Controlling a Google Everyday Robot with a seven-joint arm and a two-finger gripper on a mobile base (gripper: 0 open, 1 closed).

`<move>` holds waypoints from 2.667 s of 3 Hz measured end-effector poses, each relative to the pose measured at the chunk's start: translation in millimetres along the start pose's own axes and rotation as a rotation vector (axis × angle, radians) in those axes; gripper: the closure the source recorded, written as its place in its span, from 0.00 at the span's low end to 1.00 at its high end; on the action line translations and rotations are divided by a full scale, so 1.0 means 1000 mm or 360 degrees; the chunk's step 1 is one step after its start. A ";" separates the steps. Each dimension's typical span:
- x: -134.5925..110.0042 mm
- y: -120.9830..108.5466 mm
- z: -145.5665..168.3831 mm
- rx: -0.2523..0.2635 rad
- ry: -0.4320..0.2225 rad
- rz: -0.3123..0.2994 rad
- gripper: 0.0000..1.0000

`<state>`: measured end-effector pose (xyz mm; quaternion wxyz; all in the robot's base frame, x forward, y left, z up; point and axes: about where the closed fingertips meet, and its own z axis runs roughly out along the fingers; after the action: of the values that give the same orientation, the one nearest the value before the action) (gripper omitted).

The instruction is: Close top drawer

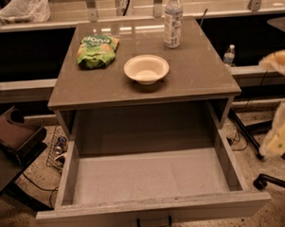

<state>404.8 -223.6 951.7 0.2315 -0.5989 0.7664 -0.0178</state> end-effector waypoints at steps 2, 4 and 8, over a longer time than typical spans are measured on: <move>0.097 0.094 0.101 0.0031 -0.0309 0.0253 0.61; 0.163 0.217 0.143 -0.0076 -0.0399 0.0339 1.00; 0.084 0.179 0.254 -0.0269 -0.0695 0.0193 1.00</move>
Offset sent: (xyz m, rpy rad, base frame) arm -0.0978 -0.0576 -0.2467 0.3358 -0.0252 -0.1133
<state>323.2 -187.0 642.6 0.3413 -0.5586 0.7316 0.1904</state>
